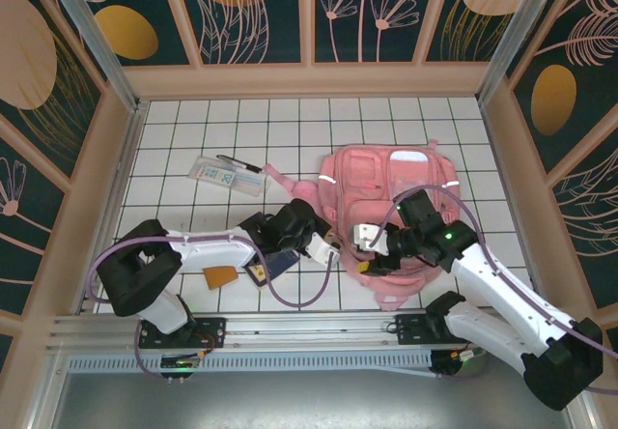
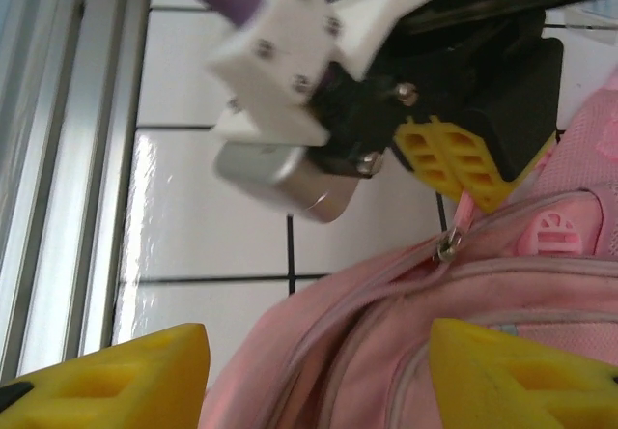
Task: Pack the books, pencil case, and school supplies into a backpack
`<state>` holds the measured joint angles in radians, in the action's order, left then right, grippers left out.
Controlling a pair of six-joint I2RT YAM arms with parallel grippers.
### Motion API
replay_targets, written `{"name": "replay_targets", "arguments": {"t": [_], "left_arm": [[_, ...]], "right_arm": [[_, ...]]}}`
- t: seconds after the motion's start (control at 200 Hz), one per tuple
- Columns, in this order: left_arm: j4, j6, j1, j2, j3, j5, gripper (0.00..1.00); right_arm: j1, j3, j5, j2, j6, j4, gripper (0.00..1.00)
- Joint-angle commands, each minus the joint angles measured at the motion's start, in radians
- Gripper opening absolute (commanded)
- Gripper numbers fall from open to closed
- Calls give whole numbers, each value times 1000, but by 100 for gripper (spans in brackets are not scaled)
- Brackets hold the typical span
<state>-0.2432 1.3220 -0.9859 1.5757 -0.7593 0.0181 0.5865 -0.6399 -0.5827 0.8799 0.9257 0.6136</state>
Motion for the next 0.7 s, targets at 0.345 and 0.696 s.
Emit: {"name": "replay_targets", "arguments": {"t": [0.345, 0.696], "left_arm": [[-61, -36, -14, -93, 6, 74, 0], [-65, 169, -14, -9, 81, -42, 0]], "right_arm": [[83, 180, 213, 100, -106, -61, 44], [82, 89, 274, 0, 422, 295, 0]]}}
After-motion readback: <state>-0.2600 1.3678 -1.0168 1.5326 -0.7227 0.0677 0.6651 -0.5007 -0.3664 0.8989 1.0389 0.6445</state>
